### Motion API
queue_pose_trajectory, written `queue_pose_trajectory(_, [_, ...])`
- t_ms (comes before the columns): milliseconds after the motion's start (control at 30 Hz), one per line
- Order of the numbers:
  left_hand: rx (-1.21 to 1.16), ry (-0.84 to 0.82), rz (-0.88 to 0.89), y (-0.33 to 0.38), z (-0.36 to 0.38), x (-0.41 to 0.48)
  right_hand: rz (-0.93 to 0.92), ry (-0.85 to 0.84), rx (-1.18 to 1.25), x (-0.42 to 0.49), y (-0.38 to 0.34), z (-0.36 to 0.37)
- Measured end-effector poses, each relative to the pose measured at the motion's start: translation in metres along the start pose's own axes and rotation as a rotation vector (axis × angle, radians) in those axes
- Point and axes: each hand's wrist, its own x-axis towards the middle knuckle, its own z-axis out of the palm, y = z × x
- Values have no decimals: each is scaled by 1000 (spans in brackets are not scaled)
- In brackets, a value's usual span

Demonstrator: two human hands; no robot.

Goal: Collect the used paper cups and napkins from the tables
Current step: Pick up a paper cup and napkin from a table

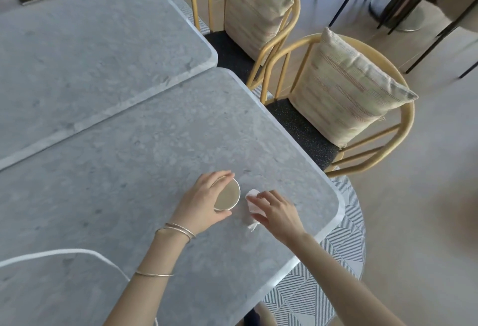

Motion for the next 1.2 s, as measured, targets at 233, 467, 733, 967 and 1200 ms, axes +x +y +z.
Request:
queue_pose_trajectory(233, [-23,-28,11,-2,0,-3,39,70,-52,-15,1,6])
queue_pose_trajectory(467, [8,-101,40,9,-6,6,186,101,-3,-32,8,-9])
queue_pose_trajectory(733, [72,-86,296,80,-19,53,396,276,67,-62,22,-108])
queue_pose_trajectory(967, [58,-86,549,182,-35,98,608,501,55,-131,40,-199])
queue_pose_trajectory(1200, [91,-75,593,213,-20,87,465,398,93,-168,26,-183])
